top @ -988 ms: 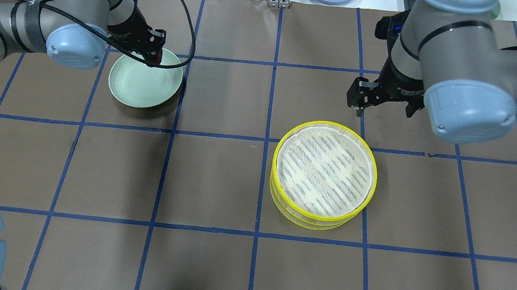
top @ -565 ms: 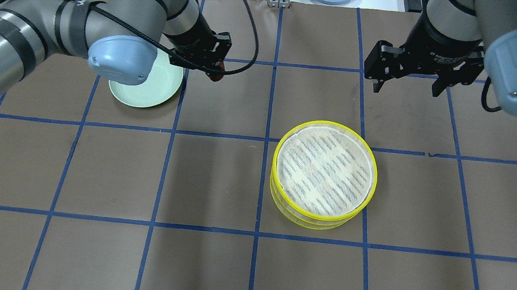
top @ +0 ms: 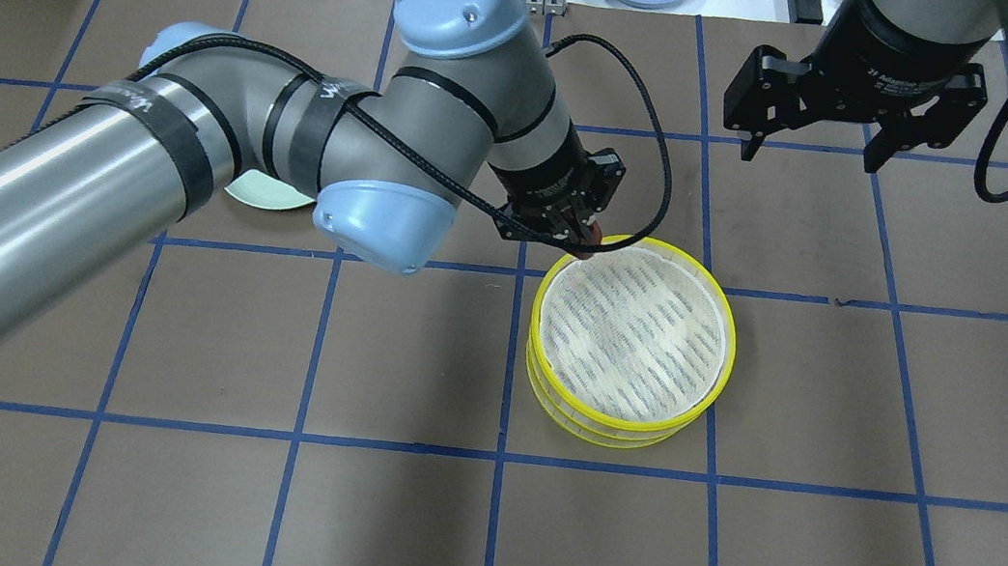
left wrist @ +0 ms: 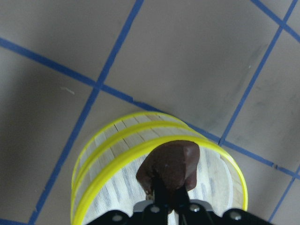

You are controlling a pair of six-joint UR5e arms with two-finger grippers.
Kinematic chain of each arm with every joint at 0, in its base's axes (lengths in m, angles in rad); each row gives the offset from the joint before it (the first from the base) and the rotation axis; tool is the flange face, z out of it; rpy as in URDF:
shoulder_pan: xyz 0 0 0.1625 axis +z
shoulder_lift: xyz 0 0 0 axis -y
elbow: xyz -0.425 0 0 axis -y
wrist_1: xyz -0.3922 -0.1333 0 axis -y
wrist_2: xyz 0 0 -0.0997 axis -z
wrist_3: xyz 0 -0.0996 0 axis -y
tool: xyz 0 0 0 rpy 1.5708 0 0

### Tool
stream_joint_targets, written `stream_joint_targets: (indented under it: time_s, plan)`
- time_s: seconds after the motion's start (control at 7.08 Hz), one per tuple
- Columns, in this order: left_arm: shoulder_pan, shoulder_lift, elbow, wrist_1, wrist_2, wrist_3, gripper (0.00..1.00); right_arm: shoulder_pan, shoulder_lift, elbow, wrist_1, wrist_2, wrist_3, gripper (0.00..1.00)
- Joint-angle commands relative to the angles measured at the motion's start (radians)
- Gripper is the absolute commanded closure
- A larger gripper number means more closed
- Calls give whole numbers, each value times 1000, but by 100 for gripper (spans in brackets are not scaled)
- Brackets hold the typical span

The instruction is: Stack buns with steamer

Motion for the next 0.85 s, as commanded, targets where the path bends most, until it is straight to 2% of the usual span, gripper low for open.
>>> stream_joint_targets:
  time_s: [0.0, 0.14, 0.28, 0.42, 0.71]
  plan:
    - [-34, -1, -50, -6, -9, -30, 45, 0, 0, 1, 2, -1, 1, 0]
    - [-37, -1, -61, -4, -10, -32, 6, 0, 0, 1, 2, 2, 1, 0]
    - [-37, -1, -62, -4, -48, -35, 0, -1, 6, 1, -2, 5, -1, 0]
    - [-35, 0, -55, -3, -79, -32, 0, -11, 8, -1, -9, 29, -1, 0]
    - [-9, 8, -40, -6, -67, -15, 0, -11, 8, 1, -7, 33, -1, 0]
